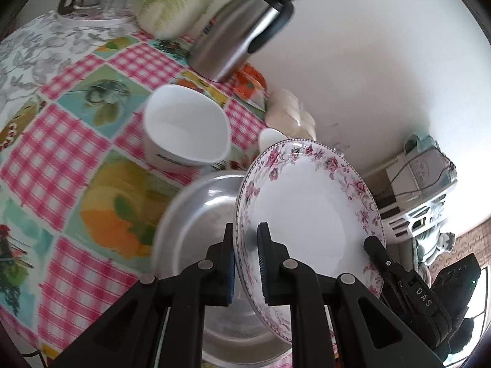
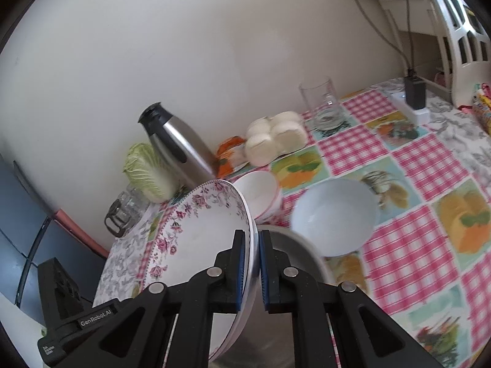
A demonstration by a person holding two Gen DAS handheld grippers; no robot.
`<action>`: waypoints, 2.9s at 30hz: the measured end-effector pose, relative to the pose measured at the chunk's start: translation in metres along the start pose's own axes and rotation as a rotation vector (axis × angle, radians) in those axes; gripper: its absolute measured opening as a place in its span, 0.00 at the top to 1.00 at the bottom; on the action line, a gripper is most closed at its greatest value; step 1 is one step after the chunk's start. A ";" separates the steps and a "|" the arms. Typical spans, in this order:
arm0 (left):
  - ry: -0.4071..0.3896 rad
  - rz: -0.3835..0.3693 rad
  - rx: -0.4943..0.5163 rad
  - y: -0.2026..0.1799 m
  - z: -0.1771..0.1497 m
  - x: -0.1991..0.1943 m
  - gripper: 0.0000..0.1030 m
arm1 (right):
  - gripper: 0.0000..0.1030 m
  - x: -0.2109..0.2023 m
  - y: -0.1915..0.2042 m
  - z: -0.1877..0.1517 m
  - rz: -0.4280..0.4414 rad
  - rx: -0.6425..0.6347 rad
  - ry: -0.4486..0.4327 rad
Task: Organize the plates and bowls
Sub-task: 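Carry the floral plate with both grippers over the steel tray, then lower the floral plate into the steel tray and open both grippers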
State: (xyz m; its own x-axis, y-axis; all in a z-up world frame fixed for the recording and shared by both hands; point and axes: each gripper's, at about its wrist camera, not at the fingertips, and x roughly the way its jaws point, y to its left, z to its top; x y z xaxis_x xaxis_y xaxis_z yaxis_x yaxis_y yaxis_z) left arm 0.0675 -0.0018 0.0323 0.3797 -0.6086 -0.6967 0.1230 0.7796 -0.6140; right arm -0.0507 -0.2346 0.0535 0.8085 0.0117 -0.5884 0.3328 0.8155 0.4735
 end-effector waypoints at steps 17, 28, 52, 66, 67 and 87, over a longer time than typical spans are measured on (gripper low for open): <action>0.098 0.058 -0.076 0.028 -0.008 0.018 0.87 | 0.90 0.027 0.003 -0.020 -0.010 -0.006 0.081; 0.170 0.121 -0.037 0.020 -0.022 0.042 0.87 | 0.90 0.040 -0.022 -0.029 -0.082 0.037 0.173; 0.195 0.194 -0.006 0.020 -0.028 0.057 0.87 | 0.90 0.054 -0.033 -0.043 -0.188 0.007 0.272; 0.151 0.243 0.007 0.022 -0.025 0.058 0.87 | 0.88 0.060 -0.020 -0.045 -0.281 -0.120 0.287; 0.149 0.243 0.008 0.022 -0.025 0.058 0.87 | 0.88 0.060 -0.020 -0.045 -0.283 -0.126 0.286; 0.087 0.316 0.102 0.003 -0.020 0.051 0.64 | 0.73 0.037 -0.007 -0.031 -0.280 -0.155 0.216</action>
State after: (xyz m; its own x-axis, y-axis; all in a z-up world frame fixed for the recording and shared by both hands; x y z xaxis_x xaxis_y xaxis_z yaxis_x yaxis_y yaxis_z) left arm 0.0692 -0.0333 -0.0122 0.3347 -0.3411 -0.8784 0.1046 0.9399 -0.3251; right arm -0.0381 -0.2224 0.0079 0.5702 -0.1159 -0.8133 0.4360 0.8818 0.1800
